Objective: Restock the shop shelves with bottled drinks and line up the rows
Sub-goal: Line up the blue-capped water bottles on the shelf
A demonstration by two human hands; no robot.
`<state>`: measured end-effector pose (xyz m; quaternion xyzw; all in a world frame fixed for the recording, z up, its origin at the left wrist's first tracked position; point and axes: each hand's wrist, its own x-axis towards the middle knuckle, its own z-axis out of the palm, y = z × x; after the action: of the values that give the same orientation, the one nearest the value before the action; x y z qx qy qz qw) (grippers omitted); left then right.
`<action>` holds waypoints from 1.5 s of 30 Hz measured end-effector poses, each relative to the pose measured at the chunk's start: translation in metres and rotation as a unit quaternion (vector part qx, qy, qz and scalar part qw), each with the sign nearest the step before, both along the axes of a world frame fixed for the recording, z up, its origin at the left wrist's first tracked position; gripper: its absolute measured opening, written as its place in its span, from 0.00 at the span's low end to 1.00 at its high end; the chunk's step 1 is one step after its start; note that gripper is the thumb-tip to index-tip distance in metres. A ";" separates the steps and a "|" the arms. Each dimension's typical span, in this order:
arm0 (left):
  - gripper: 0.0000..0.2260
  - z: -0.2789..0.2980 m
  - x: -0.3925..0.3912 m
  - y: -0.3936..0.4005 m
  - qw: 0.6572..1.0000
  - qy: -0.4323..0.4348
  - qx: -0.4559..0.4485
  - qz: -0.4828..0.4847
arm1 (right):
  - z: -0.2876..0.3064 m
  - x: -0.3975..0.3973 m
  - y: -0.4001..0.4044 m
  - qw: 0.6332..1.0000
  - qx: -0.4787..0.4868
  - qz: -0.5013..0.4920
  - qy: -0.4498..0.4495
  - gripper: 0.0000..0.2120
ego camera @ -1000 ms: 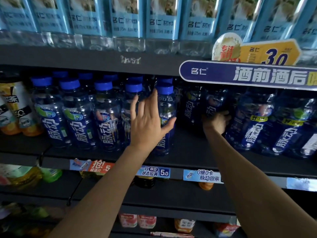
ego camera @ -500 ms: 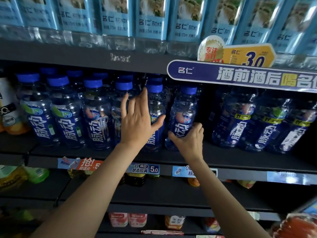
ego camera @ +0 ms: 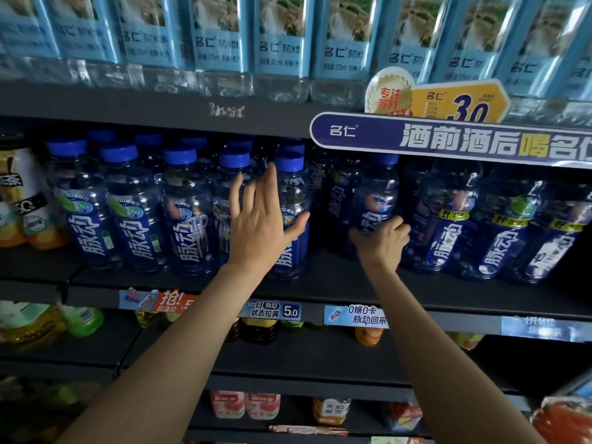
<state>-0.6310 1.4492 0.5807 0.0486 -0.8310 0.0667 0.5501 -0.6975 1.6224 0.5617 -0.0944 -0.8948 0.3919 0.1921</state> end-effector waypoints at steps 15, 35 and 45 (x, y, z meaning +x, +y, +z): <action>0.35 -0.003 -0.006 -0.002 1.000 0.019 0.004 0.000 | 0.018 -0.057 -0.065 0.997 0.033 0.067 -0.004 0.34; 0.35 -0.002 -0.004 0.000 1.000 0.000 0.007 0.006 | 0.008 -0.040 -0.057 0.988 -0.043 0.147 0.025 0.33; 0.34 -0.001 -0.003 -0.001 1.000 0.001 0.004 0.002 | 0.004 -0.041 -0.002 0.998 -0.064 -0.013 -0.007 0.46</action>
<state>-0.6341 1.4485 0.5793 0.0528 -0.8306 0.0648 0.5506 -0.7388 1.6208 0.5659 -0.1207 -0.8678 0.4452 0.1849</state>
